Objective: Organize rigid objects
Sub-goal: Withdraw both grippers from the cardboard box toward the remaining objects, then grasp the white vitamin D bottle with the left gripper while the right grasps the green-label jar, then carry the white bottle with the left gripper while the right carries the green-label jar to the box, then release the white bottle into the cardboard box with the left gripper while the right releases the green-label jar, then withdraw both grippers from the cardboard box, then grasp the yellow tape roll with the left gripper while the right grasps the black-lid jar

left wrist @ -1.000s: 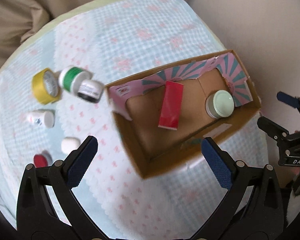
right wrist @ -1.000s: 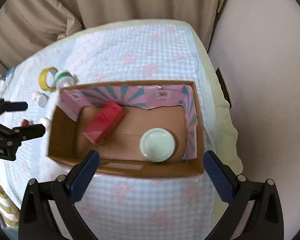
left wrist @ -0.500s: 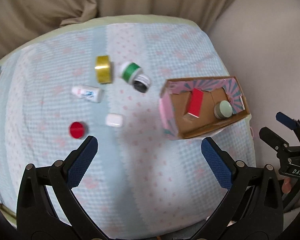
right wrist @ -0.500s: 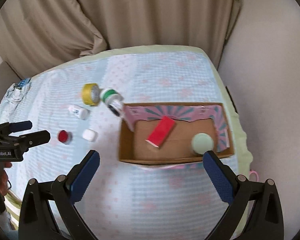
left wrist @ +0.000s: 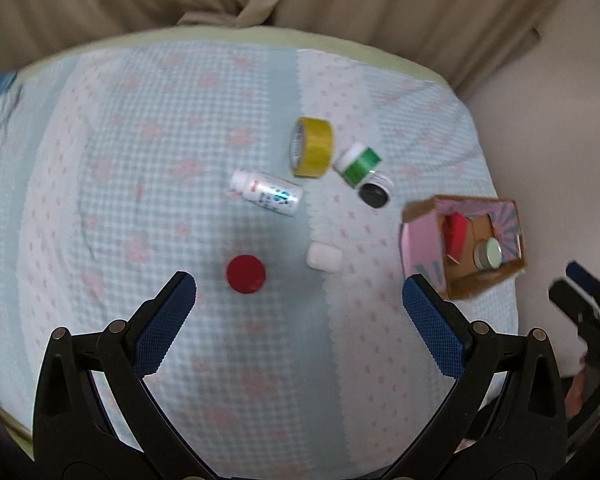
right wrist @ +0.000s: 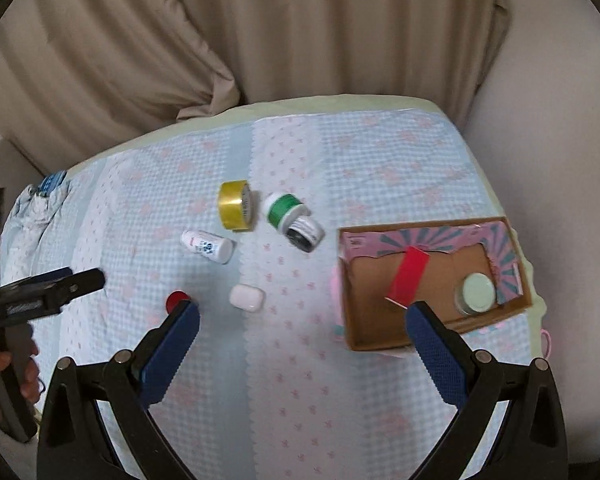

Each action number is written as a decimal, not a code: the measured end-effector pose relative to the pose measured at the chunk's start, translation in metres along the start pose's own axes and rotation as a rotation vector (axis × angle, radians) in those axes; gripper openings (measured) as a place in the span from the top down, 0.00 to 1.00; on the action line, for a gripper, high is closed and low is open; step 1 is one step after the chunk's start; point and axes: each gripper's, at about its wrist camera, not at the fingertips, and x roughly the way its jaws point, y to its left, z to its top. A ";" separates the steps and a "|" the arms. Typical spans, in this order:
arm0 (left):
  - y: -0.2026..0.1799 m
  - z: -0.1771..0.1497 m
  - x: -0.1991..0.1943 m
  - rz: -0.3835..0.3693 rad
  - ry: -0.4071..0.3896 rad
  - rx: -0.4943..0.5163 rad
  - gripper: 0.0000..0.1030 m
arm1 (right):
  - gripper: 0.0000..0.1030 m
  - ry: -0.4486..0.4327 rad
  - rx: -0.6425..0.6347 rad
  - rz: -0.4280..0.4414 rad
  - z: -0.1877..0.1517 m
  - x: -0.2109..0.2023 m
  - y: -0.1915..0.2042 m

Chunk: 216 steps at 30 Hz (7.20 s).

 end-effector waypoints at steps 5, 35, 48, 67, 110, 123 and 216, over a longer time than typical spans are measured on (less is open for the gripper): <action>0.027 0.016 0.032 -0.025 0.023 -0.137 0.00 | 0.00 0.047 -0.114 -0.010 0.022 0.031 0.022; 0.082 0.052 0.283 0.008 0.151 -0.892 0.08 | 0.00 0.488 -0.621 0.138 0.123 0.368 0.043; 0.068 0.053 0.285 0.087 0.140 -0.865 0.48 | 0.34 0.494 -0.667 0.098 0.104 0.384 0.065; 0.094 0.033 0.226 -0.074 0.049 -0.782 0.54 | 0.35 0.430 -0.564 0.116 0.043 0.302 0.085; -0.231 -0.053 0.003 -0.358 -0.065 -0.228 0.55 | 0.35 0.072 0.180 0.125 -0.022 -0.032 -0.229; -0.312 -0.043 0.125 -0.321 0.087 -0.229 0.55 | 0.35 0.148 0.271 0.155 -0.007 0.037 -0.319; -0.018 0.057 0.024 -0.060 -0.075 0.077 0.00 | 0.00 -0.062 0.356 -0.073 -0.018 0.057 0.020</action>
